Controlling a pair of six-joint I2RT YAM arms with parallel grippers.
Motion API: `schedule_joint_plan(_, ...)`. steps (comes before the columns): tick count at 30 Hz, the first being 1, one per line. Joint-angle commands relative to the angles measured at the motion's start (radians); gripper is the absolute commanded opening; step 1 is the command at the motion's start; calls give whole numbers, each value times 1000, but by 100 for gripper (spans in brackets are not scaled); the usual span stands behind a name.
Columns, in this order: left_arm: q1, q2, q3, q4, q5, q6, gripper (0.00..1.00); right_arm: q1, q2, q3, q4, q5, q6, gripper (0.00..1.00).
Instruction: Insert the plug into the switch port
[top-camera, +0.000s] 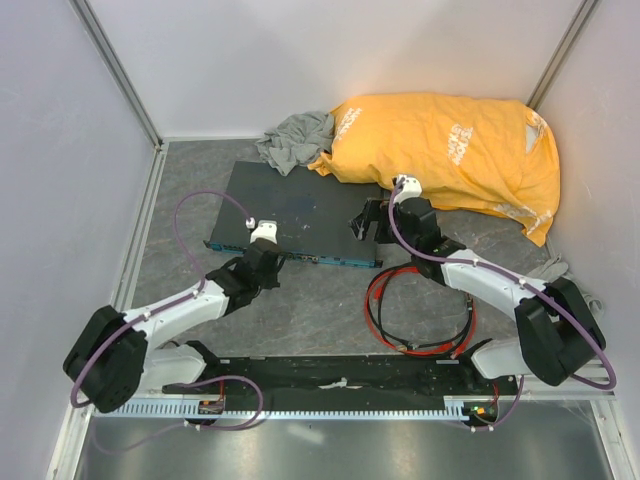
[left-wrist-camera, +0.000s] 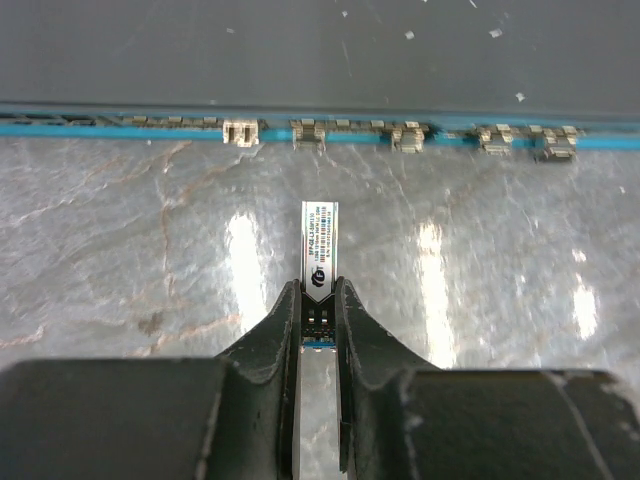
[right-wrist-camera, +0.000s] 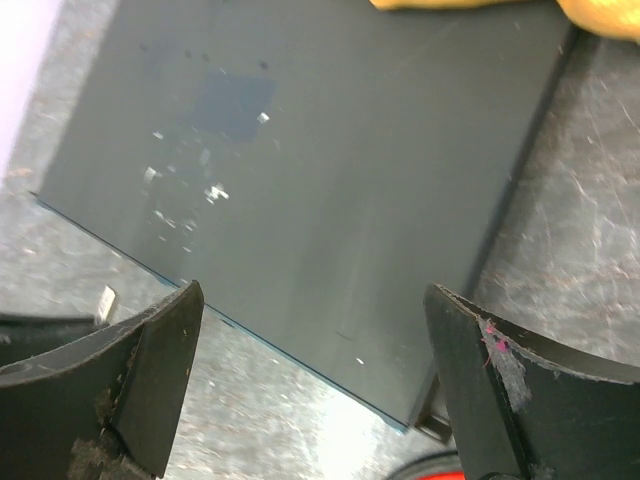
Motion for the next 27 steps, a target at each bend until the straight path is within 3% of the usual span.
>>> schedule_joint_plan(1, 22, 68, 18, 129, 32, 23, 2, 6, -27, -31, 22, 29, -39, 98)
schedule_joint_plan(9, 38, 192, 107, 128, 12, 86, 1, 31, -30, -39, 16, 55, -51, 98)
schedule_joint_plan(27, 81, 209, 128, 114, 87, 74, 2, 41, -18, -34, 18, 67, -53, 98)
